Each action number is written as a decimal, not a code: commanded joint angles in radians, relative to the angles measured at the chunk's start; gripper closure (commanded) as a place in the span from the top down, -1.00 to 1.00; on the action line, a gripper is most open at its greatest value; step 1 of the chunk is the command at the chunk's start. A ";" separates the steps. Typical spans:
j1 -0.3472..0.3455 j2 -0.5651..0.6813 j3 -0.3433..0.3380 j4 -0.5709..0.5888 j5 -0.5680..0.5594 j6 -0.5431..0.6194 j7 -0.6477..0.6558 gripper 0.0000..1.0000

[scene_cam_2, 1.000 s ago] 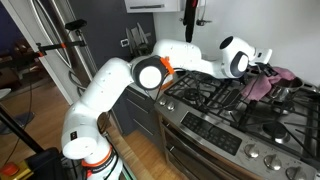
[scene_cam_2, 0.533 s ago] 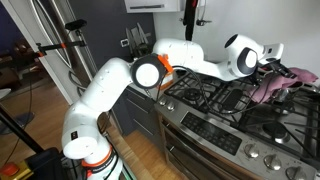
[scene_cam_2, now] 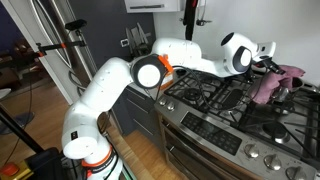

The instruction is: Move the silver pot to the top right side of the stove, pick up the purple cloth and wipe the silver pot, put the purple cloth back on the job of the stove

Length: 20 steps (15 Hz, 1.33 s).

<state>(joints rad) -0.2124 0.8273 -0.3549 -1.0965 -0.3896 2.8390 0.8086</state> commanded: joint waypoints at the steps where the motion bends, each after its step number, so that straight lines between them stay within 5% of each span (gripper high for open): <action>1: -0.047 -0.028 0.145 -0.008 0.071 0.004 -0.107 -0.92; 8: -0.141 -0.034 0.320 -0.015 0.134 -0.007 -0.271 -0.92; 16: -0.118 -0.008 0.162 0.020 0.022 -0.068 -0.296 -0.92; 20: -0.138 -0.020 0.244 -0.007 0.051 -0.069 -0.370 -0.92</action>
<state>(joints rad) -0.3445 0.8087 -0.1589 -1.0992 -0.3553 2.7875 0.4879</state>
